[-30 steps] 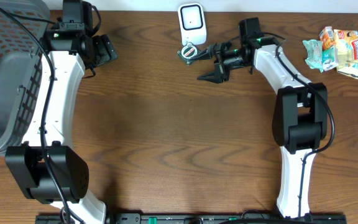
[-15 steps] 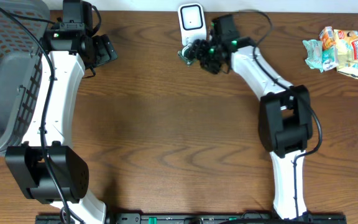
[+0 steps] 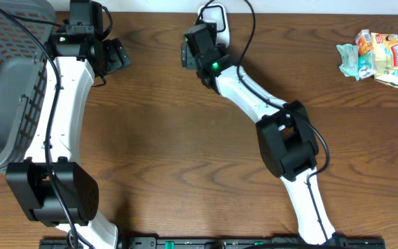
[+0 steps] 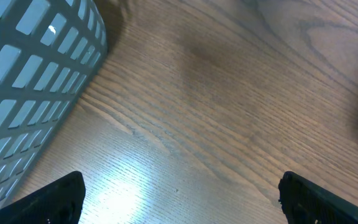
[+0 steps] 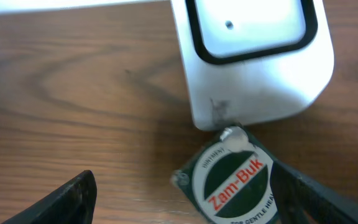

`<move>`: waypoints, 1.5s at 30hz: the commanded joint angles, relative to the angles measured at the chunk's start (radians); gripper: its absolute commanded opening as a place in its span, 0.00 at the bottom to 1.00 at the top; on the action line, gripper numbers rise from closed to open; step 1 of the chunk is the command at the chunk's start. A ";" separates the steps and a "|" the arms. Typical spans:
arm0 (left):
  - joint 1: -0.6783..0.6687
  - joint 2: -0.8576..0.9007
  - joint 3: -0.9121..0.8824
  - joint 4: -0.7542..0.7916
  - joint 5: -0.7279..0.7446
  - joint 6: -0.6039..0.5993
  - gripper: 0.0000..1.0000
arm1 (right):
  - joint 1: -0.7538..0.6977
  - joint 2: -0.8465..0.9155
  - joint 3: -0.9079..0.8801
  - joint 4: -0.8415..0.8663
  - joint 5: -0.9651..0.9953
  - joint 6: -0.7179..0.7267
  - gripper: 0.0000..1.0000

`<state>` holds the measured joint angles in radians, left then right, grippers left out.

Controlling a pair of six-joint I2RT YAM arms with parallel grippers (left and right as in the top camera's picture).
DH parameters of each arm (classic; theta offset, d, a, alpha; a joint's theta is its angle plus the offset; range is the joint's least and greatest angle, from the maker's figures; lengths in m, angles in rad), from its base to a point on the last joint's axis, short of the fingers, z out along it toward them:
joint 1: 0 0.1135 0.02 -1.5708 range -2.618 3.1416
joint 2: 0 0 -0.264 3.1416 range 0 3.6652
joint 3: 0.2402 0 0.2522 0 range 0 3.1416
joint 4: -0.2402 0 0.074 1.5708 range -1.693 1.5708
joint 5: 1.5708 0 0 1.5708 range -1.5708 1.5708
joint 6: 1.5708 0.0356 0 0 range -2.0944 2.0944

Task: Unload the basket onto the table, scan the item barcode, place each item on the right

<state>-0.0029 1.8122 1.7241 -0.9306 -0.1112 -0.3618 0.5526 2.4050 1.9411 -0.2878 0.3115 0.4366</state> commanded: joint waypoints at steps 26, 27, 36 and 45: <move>0.000 0.006 0.006 0.000 -0.013 0.006 0.98 | -0.120 0.100 0.005 -0.045 -0.286 -0.439 0.99; 0.000 0.006 0.006 0.000 -0.013 0.006 0.98 | -0.129 0.100 0.005 -0.039 -0.301 -0.439 0.99; 0.000 0.006 0.006 0.000 -0.013 0.006 0.98 | -0.158 0.101 -0.005 -0.039 -0.411 -0.503 0.88; 0.000 0.006 0.006 0.000 -0.013 0.006 0.98 | -0.134 0.089 -0.009 -0.151 -0.426 -0.518 0.56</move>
<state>-0.0029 1.8122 1.7241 -0.9306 -0.1112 -0.3614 0.4049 2.4847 1.9488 -0.3851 -0.0788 -0.0631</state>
